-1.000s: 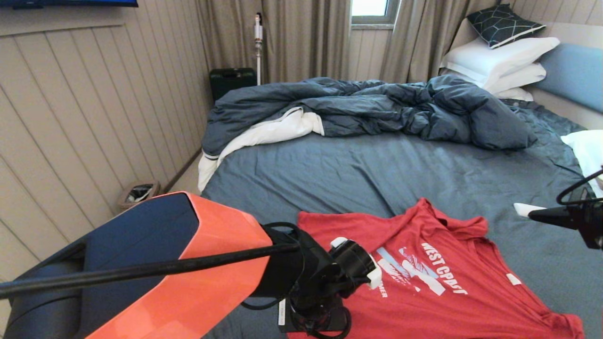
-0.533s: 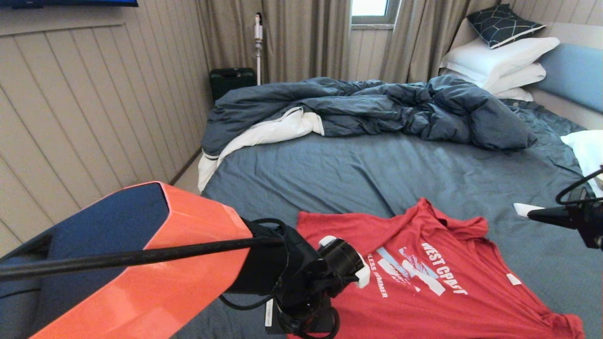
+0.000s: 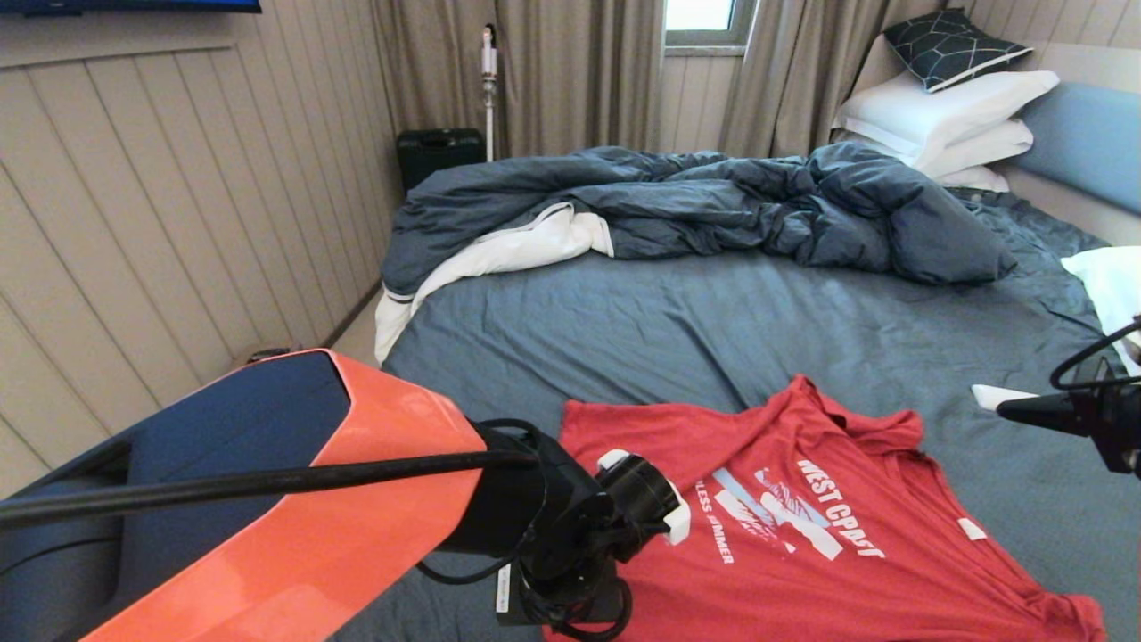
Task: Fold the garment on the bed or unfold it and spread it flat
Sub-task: Unford the red T-shirt
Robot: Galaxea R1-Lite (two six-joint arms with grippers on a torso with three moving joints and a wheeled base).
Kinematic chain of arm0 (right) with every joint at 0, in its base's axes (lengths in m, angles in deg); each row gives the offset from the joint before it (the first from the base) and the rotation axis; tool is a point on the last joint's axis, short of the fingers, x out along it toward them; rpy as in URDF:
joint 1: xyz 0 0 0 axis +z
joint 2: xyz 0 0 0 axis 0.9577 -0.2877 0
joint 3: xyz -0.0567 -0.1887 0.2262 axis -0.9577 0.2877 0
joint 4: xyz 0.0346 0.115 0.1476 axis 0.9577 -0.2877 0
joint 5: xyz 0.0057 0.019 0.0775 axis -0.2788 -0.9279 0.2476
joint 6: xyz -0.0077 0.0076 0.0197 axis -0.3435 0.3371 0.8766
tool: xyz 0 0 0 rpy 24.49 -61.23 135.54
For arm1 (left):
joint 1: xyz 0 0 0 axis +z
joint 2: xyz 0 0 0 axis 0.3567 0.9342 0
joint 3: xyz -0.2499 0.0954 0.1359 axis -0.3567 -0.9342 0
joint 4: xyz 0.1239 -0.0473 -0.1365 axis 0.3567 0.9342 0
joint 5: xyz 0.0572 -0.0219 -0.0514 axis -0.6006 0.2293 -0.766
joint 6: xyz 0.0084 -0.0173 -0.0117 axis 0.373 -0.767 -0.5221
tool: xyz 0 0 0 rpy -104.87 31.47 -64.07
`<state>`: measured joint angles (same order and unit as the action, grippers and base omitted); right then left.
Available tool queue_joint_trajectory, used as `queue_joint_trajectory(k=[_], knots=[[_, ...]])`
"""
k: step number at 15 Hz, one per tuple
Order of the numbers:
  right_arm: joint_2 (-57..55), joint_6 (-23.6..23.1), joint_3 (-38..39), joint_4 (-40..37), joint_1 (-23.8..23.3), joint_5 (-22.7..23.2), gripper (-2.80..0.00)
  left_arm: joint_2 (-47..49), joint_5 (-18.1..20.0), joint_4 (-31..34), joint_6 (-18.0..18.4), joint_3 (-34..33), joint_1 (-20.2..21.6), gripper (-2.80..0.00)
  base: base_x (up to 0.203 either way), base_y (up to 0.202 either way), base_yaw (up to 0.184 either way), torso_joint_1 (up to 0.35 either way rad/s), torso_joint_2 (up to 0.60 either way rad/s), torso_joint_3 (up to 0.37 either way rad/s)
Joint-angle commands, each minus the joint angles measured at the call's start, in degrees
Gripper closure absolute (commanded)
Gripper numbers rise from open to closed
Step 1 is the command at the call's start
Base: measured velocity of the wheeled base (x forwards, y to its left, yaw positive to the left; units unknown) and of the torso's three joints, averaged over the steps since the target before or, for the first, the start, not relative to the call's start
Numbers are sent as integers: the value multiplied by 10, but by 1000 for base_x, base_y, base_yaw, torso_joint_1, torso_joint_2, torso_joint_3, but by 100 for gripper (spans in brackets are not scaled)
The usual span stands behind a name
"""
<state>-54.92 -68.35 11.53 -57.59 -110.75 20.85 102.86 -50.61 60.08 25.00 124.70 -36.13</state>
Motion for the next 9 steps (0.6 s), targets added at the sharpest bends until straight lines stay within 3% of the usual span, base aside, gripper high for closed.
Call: queue_joint_trajectory(k=[1, 6, 9], knots=[[-2, 0, 3, -1, 2, 3, 0, 7, -2, 0, -1, -1, 1, 0, 0, 0, 0, 0, 0, 0], [-1, 1, 6, -1, 3, 2, 0, 9, 13, 1, 19, 21, 23, 0, 0, 0, 0, 0, 0, 0], [0, 1, 6, -1, 3, 2, 0, 26, 14, 0, 55, 52, 47, 0, 0, 0, 0, 0, 0, 0]])
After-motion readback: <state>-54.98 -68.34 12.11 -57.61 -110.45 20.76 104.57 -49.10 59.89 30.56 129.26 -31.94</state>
